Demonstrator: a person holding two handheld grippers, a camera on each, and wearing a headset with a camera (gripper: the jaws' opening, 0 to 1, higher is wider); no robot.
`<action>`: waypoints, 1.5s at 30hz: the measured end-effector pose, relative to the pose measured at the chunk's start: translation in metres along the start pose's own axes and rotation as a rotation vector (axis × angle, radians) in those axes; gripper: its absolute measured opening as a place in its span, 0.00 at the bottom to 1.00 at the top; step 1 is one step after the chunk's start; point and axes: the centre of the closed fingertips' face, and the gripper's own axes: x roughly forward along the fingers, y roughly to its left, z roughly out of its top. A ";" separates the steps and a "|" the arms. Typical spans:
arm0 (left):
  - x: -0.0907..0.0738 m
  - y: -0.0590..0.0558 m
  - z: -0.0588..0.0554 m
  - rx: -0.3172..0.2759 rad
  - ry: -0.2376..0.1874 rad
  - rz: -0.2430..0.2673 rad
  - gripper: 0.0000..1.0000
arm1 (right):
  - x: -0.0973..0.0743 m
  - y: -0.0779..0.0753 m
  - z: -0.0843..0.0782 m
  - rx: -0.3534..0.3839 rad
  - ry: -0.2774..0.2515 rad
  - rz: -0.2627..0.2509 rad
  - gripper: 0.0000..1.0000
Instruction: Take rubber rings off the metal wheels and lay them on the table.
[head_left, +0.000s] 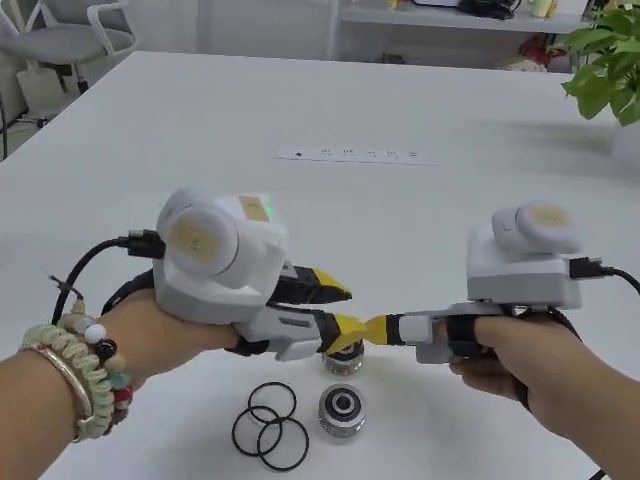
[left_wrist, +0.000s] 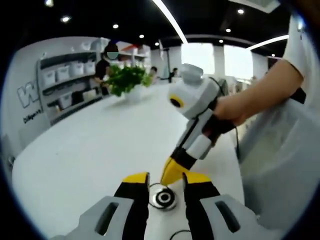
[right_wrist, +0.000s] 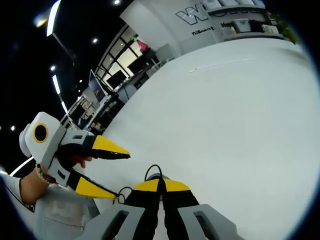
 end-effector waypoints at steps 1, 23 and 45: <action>-0.003 -0.001 0.004 0.006 0.001 -0.004 0.31 | 0.000 0.000 0.001 0.001 -0.003 -0.002 0.00; -0.123 0.002 0.078 0.202 -0.050 0.138 0.52 | -0.018 0.022 0.029 -0.016 -0.105 0.045 0.00; -0.207 -0.018 0.029 0.098 -0.067 0.287 0.77 | -0.024 0.064 0.039 -0.059 -0.136 0.164 0.00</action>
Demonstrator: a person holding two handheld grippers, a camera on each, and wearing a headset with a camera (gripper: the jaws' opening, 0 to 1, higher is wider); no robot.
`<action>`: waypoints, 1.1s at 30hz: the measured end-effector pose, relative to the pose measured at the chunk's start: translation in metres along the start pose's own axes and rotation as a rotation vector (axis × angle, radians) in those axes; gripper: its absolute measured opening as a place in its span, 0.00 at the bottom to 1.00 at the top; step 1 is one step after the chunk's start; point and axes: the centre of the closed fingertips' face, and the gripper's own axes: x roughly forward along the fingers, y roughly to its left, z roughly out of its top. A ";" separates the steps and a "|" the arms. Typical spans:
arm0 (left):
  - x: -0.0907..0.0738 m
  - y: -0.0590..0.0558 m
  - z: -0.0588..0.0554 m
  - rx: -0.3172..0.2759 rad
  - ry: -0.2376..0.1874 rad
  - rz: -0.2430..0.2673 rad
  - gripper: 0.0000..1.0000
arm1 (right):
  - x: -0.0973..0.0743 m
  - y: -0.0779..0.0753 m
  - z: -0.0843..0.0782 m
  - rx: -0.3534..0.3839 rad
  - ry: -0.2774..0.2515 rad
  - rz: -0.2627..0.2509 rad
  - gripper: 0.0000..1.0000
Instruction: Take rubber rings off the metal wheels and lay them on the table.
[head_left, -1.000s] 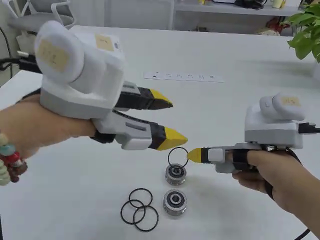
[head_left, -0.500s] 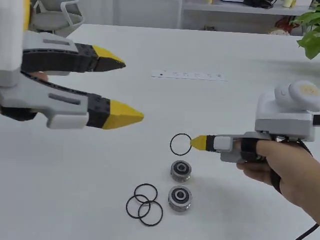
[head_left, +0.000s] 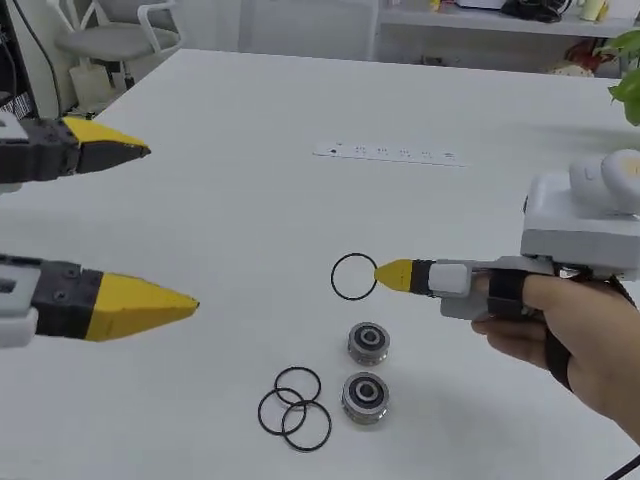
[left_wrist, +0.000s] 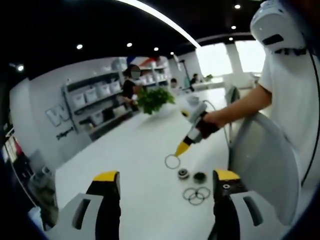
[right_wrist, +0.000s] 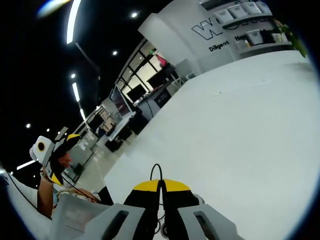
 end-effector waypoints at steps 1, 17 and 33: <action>-0.001 -0.001 -0.004 -0.012 0.001 0.005 0.77 | 0.001 0.001 0.000 -0.002 0.002 0.004 0.00; 0.006 -0.036 -0.069 -0.166 0.125 -0.028 0.88 | 0.012 0.024 -0.015 -0.069 0.071 0.057 0.00; 0.014 -0.052 -0.076 -0.220 0.128 -0.061 0.87 | 0.026 0.031 -0.064 -0.170 0.276 0.075 0.00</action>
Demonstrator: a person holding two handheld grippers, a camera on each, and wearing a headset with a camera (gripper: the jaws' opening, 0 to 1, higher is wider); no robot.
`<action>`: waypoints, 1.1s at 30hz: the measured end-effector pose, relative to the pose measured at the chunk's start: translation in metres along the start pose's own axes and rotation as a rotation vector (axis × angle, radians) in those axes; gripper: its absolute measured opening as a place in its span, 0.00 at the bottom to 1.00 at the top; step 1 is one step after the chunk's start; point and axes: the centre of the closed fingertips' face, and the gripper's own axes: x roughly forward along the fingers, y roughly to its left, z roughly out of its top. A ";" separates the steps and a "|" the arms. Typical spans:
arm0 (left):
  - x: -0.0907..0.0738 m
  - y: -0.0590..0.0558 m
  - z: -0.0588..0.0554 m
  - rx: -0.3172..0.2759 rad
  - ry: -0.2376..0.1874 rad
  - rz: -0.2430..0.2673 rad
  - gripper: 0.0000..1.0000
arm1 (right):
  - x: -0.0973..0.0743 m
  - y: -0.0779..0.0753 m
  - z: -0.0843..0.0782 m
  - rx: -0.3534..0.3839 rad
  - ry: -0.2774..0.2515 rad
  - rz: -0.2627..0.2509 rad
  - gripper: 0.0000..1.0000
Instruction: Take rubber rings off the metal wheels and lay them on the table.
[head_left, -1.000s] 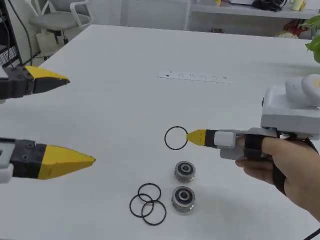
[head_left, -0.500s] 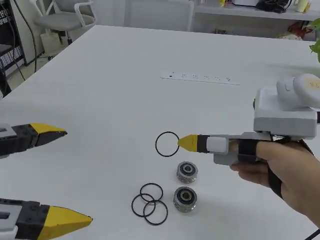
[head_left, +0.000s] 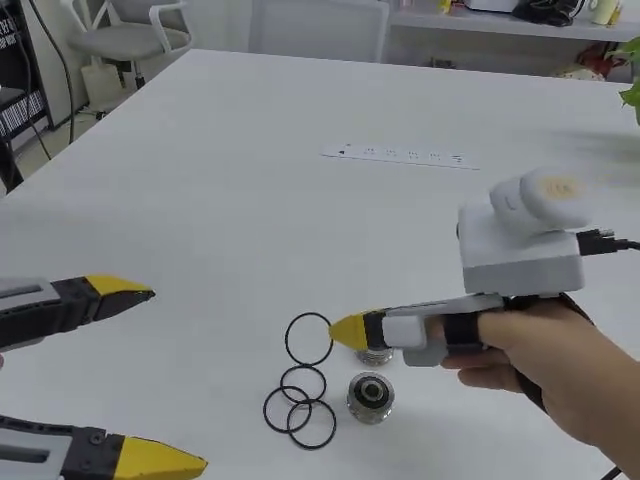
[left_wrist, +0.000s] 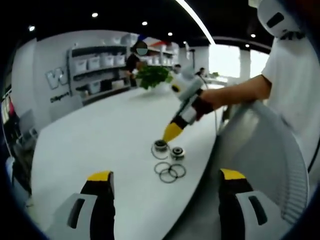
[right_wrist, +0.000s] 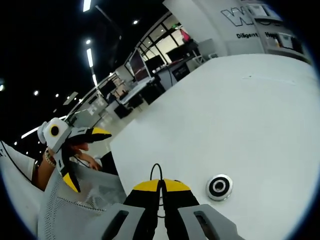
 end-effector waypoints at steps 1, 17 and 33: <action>0.000 0.000 0.000 -0.005 -0.001 -0.001 0.87 | 0.001 0.000 -0.004 -0.010 0.019 -0.004 0.00; 0.004 -0.007 -0.003 -0.014 0.010 -0.013 0.86 | 0.015 -0.022 -0.046 -0.205 0.233 -0.104 0.00; 0.004 -0.008 -0.006 -0.021 0.017 -0.008 0.85 | 0.015 -0.027 -0.042 -0.279 0.226 -0.146 0.04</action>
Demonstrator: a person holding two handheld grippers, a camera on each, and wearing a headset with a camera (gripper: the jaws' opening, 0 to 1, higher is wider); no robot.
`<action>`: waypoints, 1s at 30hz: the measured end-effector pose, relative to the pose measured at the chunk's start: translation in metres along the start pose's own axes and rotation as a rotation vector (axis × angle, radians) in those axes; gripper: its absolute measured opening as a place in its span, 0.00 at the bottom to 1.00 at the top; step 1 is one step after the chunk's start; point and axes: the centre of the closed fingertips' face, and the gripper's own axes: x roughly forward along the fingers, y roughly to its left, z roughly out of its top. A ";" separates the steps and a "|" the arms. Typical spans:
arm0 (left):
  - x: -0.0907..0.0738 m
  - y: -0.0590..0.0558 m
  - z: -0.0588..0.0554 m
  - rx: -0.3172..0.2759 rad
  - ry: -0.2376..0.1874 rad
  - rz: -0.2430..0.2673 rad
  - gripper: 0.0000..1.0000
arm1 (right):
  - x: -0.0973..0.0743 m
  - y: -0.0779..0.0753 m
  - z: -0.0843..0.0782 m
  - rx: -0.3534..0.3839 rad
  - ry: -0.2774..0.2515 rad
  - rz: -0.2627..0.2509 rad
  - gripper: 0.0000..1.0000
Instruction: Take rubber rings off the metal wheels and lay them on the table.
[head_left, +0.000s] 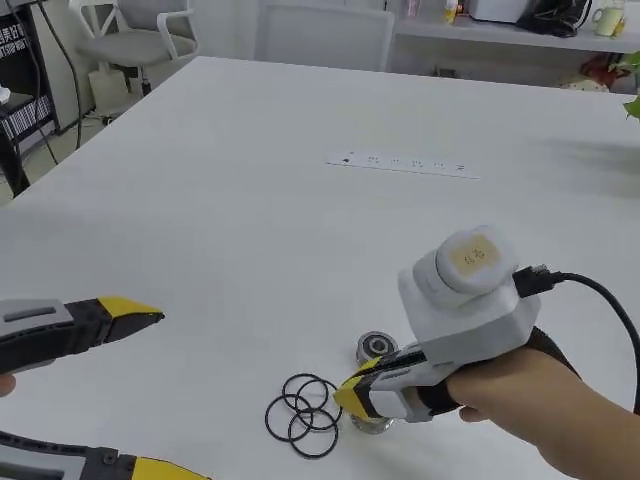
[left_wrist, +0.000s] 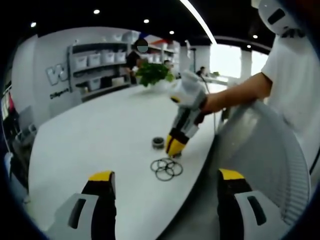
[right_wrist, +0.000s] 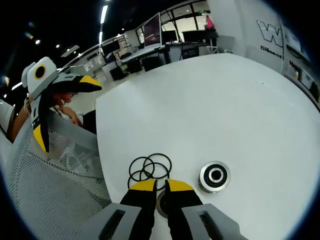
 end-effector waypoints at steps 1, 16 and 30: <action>0.000 0.000 0.000 0.000 0.001 0.000 0.85 | 0.000 0.000 0.000 -0.001 -0.001 -0.002 0.05; 0.003 -0.003 0.001 -0.006 0.000 -0.022 0.86 | -0.028 -0.006 0.018 -0.028 -0.060 0.001 0.14; 0.005 -0.004 0.003 -0.003 -0.014 -0.054 0.91 | -0.080 0.014 0.020 -0.150 -0.131 0.056 0.49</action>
